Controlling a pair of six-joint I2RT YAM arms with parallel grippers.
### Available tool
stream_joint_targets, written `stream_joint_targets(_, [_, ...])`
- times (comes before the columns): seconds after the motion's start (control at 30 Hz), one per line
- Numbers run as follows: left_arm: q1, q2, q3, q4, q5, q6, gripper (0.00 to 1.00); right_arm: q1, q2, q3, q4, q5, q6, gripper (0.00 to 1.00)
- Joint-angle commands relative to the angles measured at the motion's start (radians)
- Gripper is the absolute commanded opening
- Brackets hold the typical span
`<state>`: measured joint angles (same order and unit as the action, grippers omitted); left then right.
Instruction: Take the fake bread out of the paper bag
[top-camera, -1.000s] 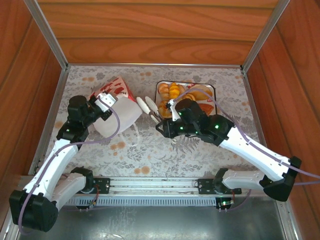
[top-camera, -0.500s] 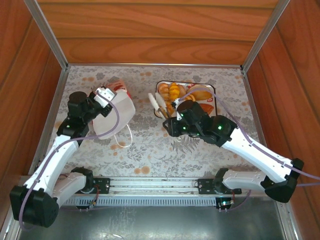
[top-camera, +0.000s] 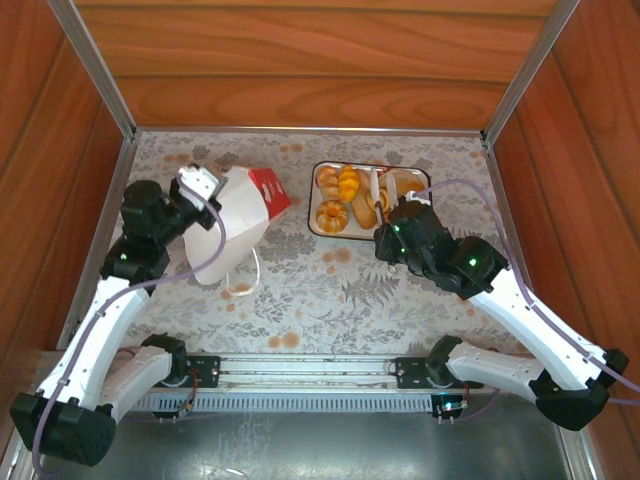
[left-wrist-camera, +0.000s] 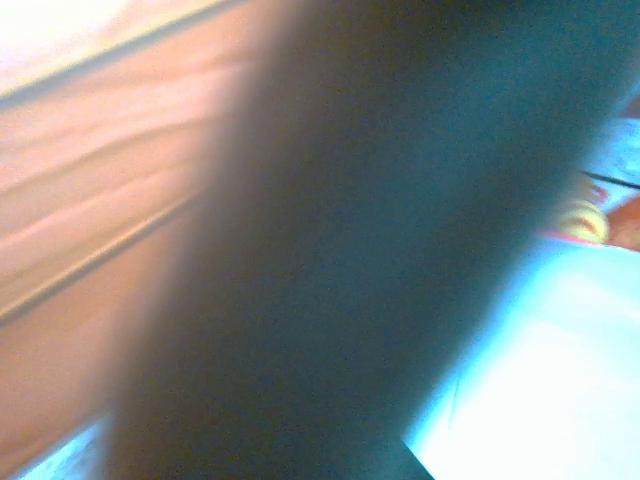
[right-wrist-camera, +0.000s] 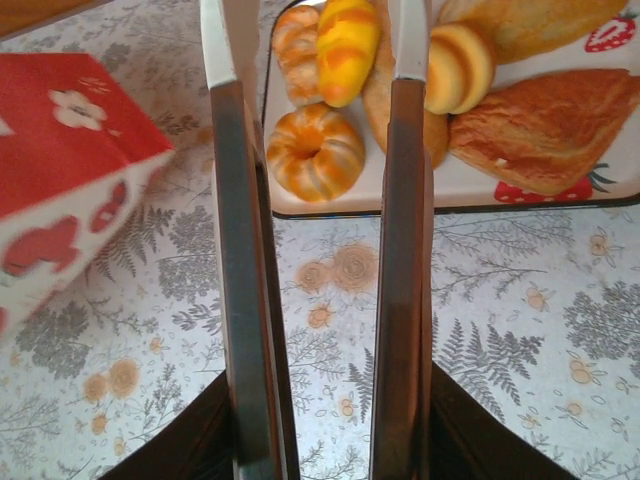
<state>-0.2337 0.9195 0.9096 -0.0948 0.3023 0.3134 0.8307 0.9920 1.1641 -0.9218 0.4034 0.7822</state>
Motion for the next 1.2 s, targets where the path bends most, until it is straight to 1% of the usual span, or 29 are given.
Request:
stream_joint_targets(0.0, [0.007, 0.096, 0.226, -0.202, -0.254, -0.224, 0.00, -0.024, 0.002, 0.015, -0.035, 0.019, 0.022, 0.42])
stream_joint_targets(0.07, [0.007, 0.172, 0.345, -0.330, -0.333, -0.293, 0.00, -0.049, -0.004, 0.002, -0.037, 0.006, 0.019, 0.42])
stream_joint_targets(0.13, [0.009, 0.229, 0.421, -0.408, -0.380, -0.361, 0.00, -0.082, -0.009, -0.016, -0.037, -0.020, 0.019, 0.42])
stream_joint_targets(0.23, [0.020, 0.308, 0.518, -0.490, -0.352, -0.453, 0.00, -0.139, -0.012, -0.039, -0.033, -0.073, 0.012, 0.42])
stream_joint_targets(0.33, [0.051, 0.376, 0.583, -0.535, -0.280, -0.540, 0.00, -0.163, -0.003, -0.051, -0.030, -0.109, -0.006, 0.41])
stream_joint_targets(0.37, [0.073, 0.395, 0.597, -0.537, -0.237, -0.574, 0.00, -0.164, 0.004, -0.052, -0.043, -0.113, -0.008, 0.41])
stream_joint_targets(0.5, [0.176, 0.465, 0.615, -0.534, -0.092, -0.723, 0.00, -0.165, 0.036, -0.065, -0.106, -0.109, 0.026, 0.42])
stream_joint_targets(0.6, [0.213, 0.502, 0.609, -0.517, -0.027, -0.790, 0.00, -0.163, 0.049, -0.091, -0.134, -0.123, 0.036, 0.42])
stream_joint_targets(0.73, [0.224, 0.533, 0.595, -0.488, -0.015, -0.842, 0.00, -0.145, 0.079, -0.125, -0.181, -0.146, 0.062, 0.40])
stream_joint_targets(0.8, [0.224, 0.545, 0.583, -0.464, -0.024, -0.861, 0.00, -0.116, 0.097, -0.139, -0.197, -0.156, 0.088, 0.40])
stream_joint_targets(0.93, [0.223, 0.581, 0.564, -0.415, -0.007, -0.908, 0.00, -0.047, 0.133, -0.167, -0.195, -0.165, 0.151, 0.40])
stream_joint_targets(1.17, [0.224, 0.628, 0.522, -0.267, 0.041, -1.046, 0.00, 0.053, 0.195, -0.216, -0.155, -0.212, 0.219, 0.40])
